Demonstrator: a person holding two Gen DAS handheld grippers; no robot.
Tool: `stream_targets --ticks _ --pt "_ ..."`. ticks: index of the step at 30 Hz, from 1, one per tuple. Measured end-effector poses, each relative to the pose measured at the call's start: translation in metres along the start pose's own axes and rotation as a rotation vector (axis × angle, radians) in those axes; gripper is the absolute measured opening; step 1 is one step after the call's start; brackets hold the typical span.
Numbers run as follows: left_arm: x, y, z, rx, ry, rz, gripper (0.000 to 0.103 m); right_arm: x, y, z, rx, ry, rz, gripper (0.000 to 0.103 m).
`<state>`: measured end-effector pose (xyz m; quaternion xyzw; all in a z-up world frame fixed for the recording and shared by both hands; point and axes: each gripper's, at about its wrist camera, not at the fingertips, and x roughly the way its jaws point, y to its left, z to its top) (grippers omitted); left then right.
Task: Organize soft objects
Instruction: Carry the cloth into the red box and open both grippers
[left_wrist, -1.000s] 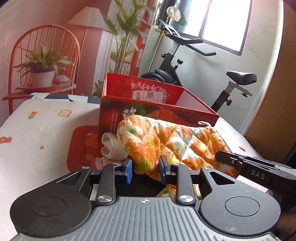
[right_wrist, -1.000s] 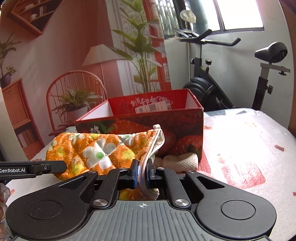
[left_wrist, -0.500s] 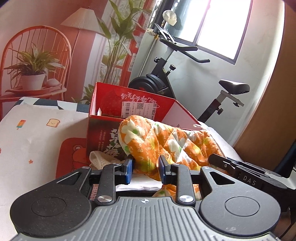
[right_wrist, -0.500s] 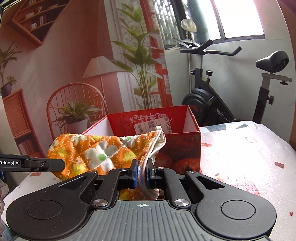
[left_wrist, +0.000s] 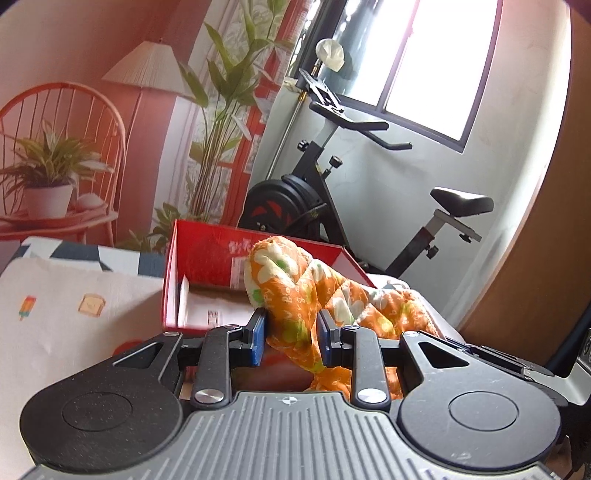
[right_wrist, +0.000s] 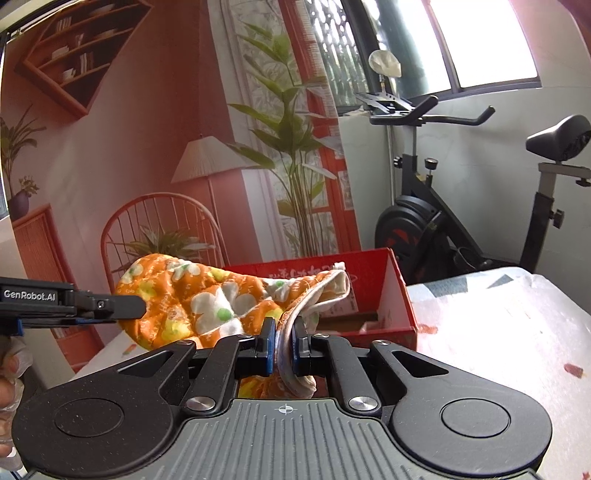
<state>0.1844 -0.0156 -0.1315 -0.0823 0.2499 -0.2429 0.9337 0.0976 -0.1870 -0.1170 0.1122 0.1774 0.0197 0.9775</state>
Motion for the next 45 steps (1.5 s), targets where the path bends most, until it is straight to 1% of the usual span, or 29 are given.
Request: stream_targets --ticks 6,10,13,17,20,23,25,27,29,31,33,34,35,36,37,40,42,44,45 --pt "0.029 0.006 0.029 0.004 0.004 0.022 0.030 0.036 -0.006 0.029 0.023 0.004 0.025 0.008" --pt "0.051 0.013 0.042 -0.021 0.016 0.042 0.030 0.065 -0.015 0.047 0.023 0.003 0.029 0.008" --pt "0.069 0.017 0.052 -0.035 0.023 0.059 0.030 0.088 -0.021 0.059 -0.002 -0.007 0.016 0.008" --pt "0.088 0.016 0.062 -0.017 0.016 0.089 0.030 0.118 -0.023 0.073 -0.093 -0.011 0.009 0.008" --pt "0.107 0.019 0.064 -0.019 0.045 0.090 0.030 0.138 -0.030 0.074 -0.132 0.011 -0.013 0.008" --pt "0.123 0.021 0.057 -0.008 0.091 0.088 0.030 0.152 -0.039 0.064 -0.152 0.054 -0.029 0.008" --pt "0.134 0.023 0.050 -0.007 0.141 0.085 0.030 0.159 -0.045 0.054 -0.150 0.096 -0.044 0.008" --pt "0.145 0.026 0.042 -0.021 0.208 0.080 0.030 0.165 -0.050 0.043 -0.122 0.158 -0.061 0.008" --pt "0.151 0.031 0.034 -0.064 0.258 0.070 0.031 0.169 -0.052 0.034 -0.104 0.227 -0.090 0.008" --pt "0.152 0.033 0.027 -0.082 0.280 0.074 0.031 0.173 -0.053 0.027 -0.093 0.283 -0.100 0.008" --pt "0.151 0.034 0.025 -0.068 0.289 0.089 0.032 0.178 -0.053 0.022 -0.084 0.334 -0.107 0.008" --pt "0.150 0.034 0.024 -0.062 0.289 0.093 0.035 0.180 -0.054 0.020 -0.076 0.351 -0.111 0.008" --pt "0.149 0.034 0.026 -0.058 0.287 0.098 0.043 0.180 -0.054 0.018 -0.069 0.363 -0.112 0.008" --pt "0.147 0.035 0.026 -0.056 0.282 0.105 0.048 0.181 -0.054 0.016 -0.065 0.373 -0.116 0.009" --pt "0.145 0.036 0.028 -0.053 0.274 0.116 0.054 0.182 -0.053 0.015 -0.064 0.377 -0.127 0.011" --pt "0.137 0.034 0.031 -0.042 0.258 0.130 0.055 0.179 -0.052 0.015 -0.071 0.363 -0.151 0.014" --pt "0.132 0.033 0.034 -0.035 0.252 0.136 0.057 0.174 -0.049 0.018 -0.098 0.349 -0.171 0.021" --pt "0.125 0.031 0.035 -0.020 0.239 0.144 0.063 0.167 -0.045 0.020 -0.123 0.328 -0.192 0.042" --pt "0.121 0.030 0.035 -0.014 0.233 0.147 0.064 0.162 -0.043 0.022 -0.129 0.314 -0.193 0.047"
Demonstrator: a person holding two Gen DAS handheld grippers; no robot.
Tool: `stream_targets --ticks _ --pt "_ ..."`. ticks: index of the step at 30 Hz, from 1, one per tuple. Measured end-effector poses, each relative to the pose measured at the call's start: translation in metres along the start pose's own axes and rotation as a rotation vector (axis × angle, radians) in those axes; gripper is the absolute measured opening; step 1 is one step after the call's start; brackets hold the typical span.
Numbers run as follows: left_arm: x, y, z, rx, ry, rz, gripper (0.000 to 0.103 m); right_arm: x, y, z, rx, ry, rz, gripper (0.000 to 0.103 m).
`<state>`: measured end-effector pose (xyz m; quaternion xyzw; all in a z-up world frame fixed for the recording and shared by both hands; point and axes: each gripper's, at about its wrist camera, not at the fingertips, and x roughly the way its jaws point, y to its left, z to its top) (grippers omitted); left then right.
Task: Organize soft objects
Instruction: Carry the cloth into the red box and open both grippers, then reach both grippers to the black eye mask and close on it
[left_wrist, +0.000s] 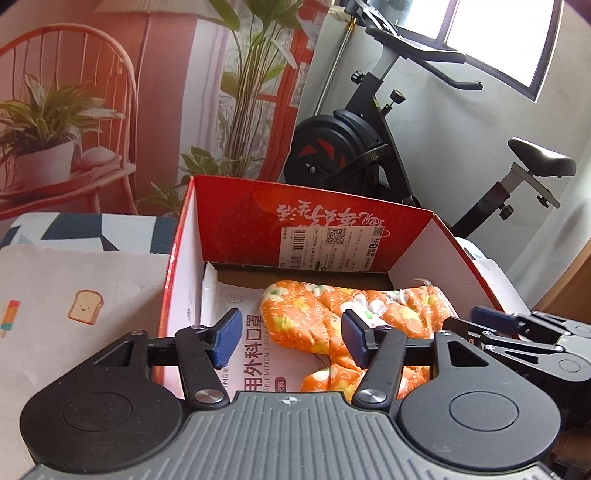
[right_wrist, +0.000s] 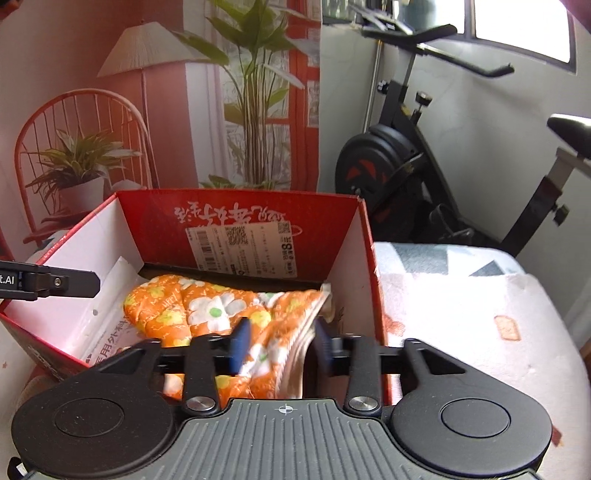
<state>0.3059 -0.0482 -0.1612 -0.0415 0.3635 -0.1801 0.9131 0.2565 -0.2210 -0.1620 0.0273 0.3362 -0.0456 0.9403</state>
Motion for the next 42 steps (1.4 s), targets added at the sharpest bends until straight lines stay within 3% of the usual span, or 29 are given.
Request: stream_targets --ticks 3,5,10,19,28,36,42 --pt "-0.015 0.000 -0.005 0.019 -0.022 0.000 0.068 -0.017 0.002 -0.002 -0.004 -0.029 -0.003 0.066" --pt "-0.024 -0.001 -0.010 0.035 -0.032 -0.007 0.068 -0.028 0.003 -0.005 -0.001 -0.043 -0.002 0.083" --pt "-0.052 0.001 -0.030 0.057 -0.052 -0.010 0.068 -0.061 0.010 -0.022 0.015 -0.086 0.014 0.103" --pt "-0.090 0.010 -0.094 0.017 -0.047 -0.047 0.068 -0.112 0.025 -0.083 0.041 -0.171 0.044 0.103" --pt "-0.084 0.010 -0.159 -0.056 0.026 -0.046 0.067 -0.113 0.036 -0.166 0.078 -0.061 0.041 0.103" --pt "-0.073 0.000 -0.189 0.025 0.056 0.011 0.065 -0.103 0.041 -0.187 0.037 -0.032 0.024 0.103" --pt "-0.070 0.008 -0.191 -0.011 0.071 -0.014 0.066 -0.098 0.045 -0.192 -0.003 -0.029 0.000 0.103"
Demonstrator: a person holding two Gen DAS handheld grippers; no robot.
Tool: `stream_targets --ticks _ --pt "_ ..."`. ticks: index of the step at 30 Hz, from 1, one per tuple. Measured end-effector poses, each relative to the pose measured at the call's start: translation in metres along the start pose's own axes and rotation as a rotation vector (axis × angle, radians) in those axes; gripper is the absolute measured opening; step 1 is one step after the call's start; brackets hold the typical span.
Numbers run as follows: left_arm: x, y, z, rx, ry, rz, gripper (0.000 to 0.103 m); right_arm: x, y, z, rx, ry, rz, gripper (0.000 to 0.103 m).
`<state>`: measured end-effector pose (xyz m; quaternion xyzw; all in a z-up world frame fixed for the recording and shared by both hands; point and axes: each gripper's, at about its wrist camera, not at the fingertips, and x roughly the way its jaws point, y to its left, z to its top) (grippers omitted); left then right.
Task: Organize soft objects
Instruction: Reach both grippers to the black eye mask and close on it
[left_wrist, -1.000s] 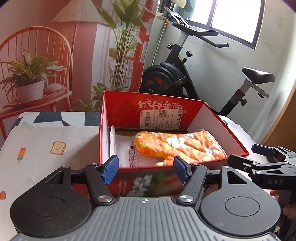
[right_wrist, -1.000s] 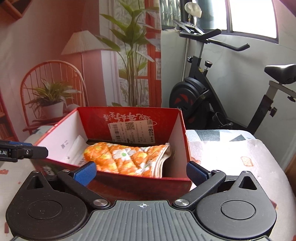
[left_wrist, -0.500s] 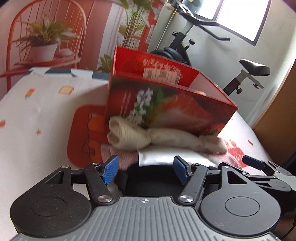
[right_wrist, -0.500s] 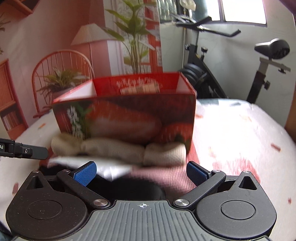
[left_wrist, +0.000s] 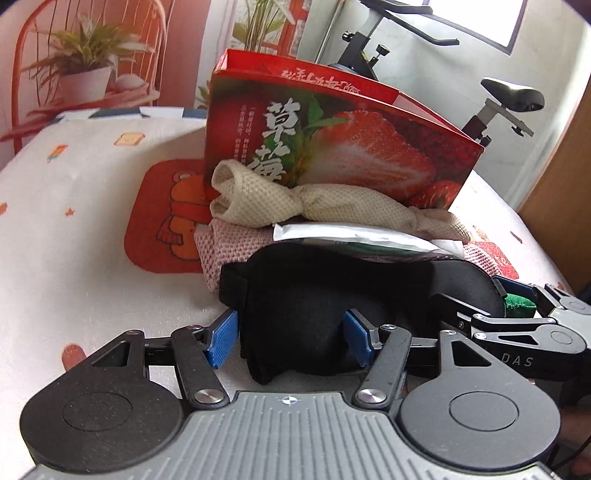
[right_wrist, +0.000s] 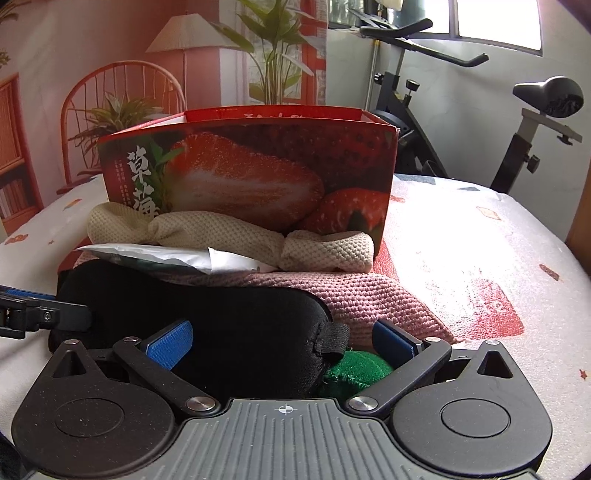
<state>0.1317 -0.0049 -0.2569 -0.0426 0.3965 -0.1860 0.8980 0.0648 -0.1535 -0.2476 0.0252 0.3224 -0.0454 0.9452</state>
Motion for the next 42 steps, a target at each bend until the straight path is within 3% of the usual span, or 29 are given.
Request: stream_targets --ticks 10,21,25,42 --pt "0.003 0.001 -0.005 -0.029 0.011 -0.019 0.068 0.004 0.001 -0.002 -0.015 0.015 -0.021 0.103" --pt "0.002 -0.007 -0.005 0.030 0.017 0.002 0.064 -0.006 -0.013 -0.001 0.078 0.011 -0.038 0.102" --pt "0.001 -0.008 -0.006 0.032 0.020 0.003 0.063 -0.017 -0.015 0.001 0.093 -0.026 0.005 0.095" --pt "0.000 -0.009 -0.014 0.056 0.040 0.014 0.061 -0.031 -0.004 0.004 0.073 -0.037 0.077 0.074"
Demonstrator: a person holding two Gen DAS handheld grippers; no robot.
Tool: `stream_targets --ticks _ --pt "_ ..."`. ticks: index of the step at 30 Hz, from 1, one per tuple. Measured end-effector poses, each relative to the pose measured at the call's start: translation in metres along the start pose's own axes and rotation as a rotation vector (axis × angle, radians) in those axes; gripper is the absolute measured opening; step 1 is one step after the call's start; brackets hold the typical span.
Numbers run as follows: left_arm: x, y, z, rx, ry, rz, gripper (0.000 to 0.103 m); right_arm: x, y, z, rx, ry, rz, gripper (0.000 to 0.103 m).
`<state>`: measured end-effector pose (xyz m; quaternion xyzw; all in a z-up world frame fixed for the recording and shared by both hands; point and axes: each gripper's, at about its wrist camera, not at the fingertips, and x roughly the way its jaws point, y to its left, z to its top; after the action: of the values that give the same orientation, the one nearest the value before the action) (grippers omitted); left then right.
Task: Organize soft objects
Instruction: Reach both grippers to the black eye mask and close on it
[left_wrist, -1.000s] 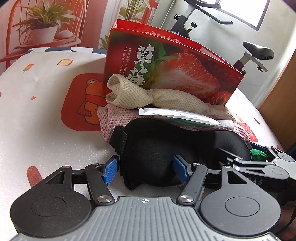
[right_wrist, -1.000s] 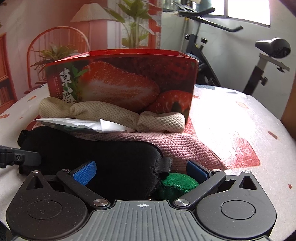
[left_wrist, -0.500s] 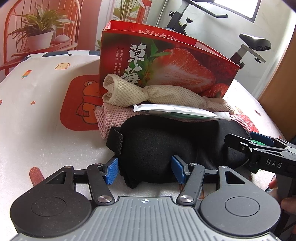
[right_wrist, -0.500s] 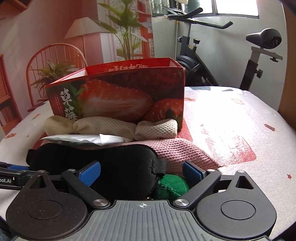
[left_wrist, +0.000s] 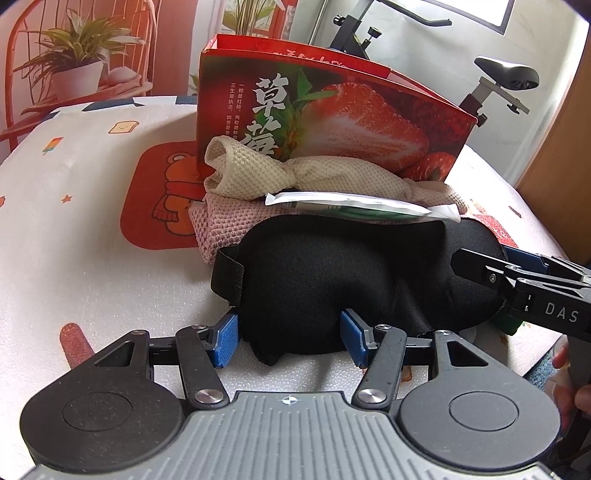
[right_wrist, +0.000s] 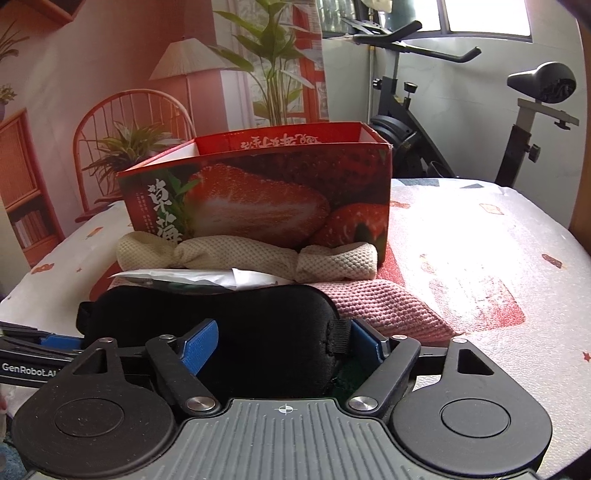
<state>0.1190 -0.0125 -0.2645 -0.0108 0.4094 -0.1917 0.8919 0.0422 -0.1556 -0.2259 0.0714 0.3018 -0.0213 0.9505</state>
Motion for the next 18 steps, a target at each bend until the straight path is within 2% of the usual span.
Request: stream_targets --ticks 3,6,9,11,13,18 --pt "0.000 -0.001 0.000 0.003 0.000 0.003 0.061 -0.005 0.004 0.002 0.005 0.001 0.011 0.071" --pt "0.000 -0.001 0.000 0.002 0.001 0.003 0.061 -0.017 0.006 0.005 0.022 -0.046 0.041 0.068" --pt "0.000 -0.001 0.000 -0.001 0.002 0.001 0.061 -0.026 0.007 0.010 0.022 -0.086 0.063 0.054" --pt "0.000 -0.001 0.000 -0.004 0.003 0.000 0.061 -0.029 0.009 0.011 0.009 -0.093 0.056 0.037" --pt "0.000 0.000 0.001 -0.010 0.004 -0.003 0.061 -0.029 0.008 0.012 0.006 -0.094 0.037 0.028" --pt "-0.002 0.005 0.002 -0.044 0.005 -0.021 0.061 -0.025 0.001 0.010 0.029 -0.068 0.009 0.023"
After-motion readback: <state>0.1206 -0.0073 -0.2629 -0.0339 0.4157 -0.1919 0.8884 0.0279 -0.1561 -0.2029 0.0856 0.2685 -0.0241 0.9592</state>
